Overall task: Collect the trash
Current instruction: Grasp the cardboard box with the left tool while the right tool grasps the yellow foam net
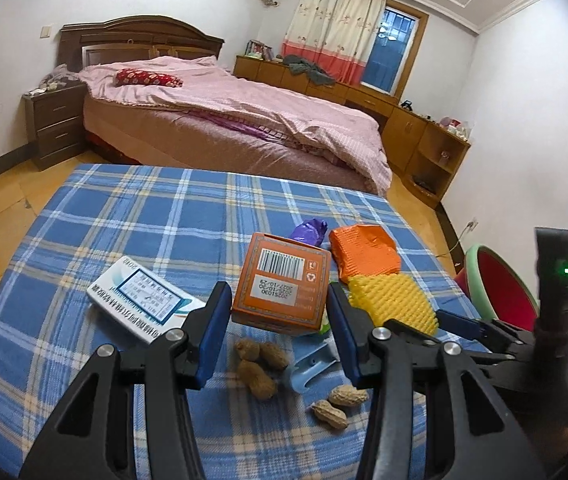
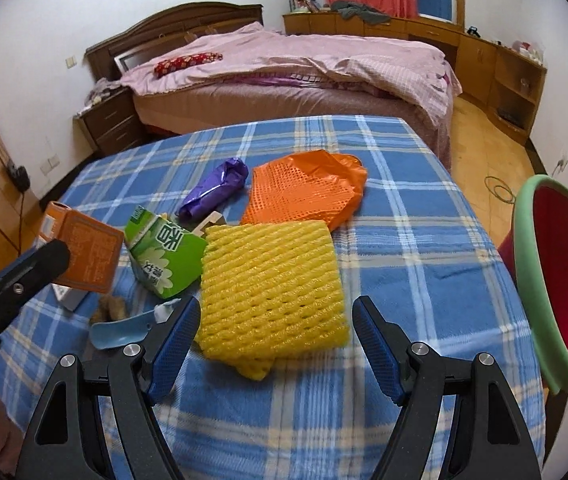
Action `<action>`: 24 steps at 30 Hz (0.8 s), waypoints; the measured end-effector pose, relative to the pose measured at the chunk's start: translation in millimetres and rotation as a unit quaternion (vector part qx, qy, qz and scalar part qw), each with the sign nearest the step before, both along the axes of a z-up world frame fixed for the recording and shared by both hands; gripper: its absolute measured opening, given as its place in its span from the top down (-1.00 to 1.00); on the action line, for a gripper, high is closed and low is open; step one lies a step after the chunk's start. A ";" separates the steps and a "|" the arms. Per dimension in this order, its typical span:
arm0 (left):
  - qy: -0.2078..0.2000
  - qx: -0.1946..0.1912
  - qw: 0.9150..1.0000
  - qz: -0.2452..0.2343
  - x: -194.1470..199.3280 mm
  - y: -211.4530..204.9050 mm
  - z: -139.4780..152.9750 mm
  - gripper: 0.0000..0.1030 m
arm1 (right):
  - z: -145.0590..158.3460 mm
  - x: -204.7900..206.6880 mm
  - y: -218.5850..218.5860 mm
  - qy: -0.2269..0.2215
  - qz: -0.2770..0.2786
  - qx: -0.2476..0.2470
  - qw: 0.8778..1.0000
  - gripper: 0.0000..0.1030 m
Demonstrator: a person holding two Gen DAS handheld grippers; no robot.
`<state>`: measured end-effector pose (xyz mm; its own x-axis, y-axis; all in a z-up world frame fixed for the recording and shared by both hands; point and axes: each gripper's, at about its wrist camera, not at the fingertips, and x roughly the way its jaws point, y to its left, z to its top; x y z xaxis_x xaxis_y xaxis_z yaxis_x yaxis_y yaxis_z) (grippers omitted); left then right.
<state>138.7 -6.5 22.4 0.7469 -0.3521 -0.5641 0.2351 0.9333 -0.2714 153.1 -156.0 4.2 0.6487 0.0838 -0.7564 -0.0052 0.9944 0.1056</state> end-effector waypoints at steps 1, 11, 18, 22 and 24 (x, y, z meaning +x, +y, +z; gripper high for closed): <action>0.001 -0.003 1.000 -0.004 0.6 -0.4 -0.4 0.04 | -1.3 1.3 -0.5 -0.001 -0.003 -0.003 1.000 -0.54; 0.009 -0.014 1.000 -0.013 4.3 -0.7 -3.3 0.04 | 2.6 -0.2 -6.3 -0.008 -0.002 0.016 1.000 0.66; -0.001 -0.007 1.000 -0.010 -4.8 -3.7 4.0 0.04 | 22.7 -16.5 -16.4 -0.043 -0.005 0.040 0.998 0.70; -0.006 -0.008 1.000 -0.013 -12.2 -7.0 10.9 0.04 | 39.5 -31.3 -24.3 -0.068 -0.010 0.049 0.996 0.70; -0.009 -0.008 1.000 -0.016 -15.6 -9.2 15.1 0.04 | 48.3 -39.4 -28.9 -0.079 -0.014 0.052 0.995 0.70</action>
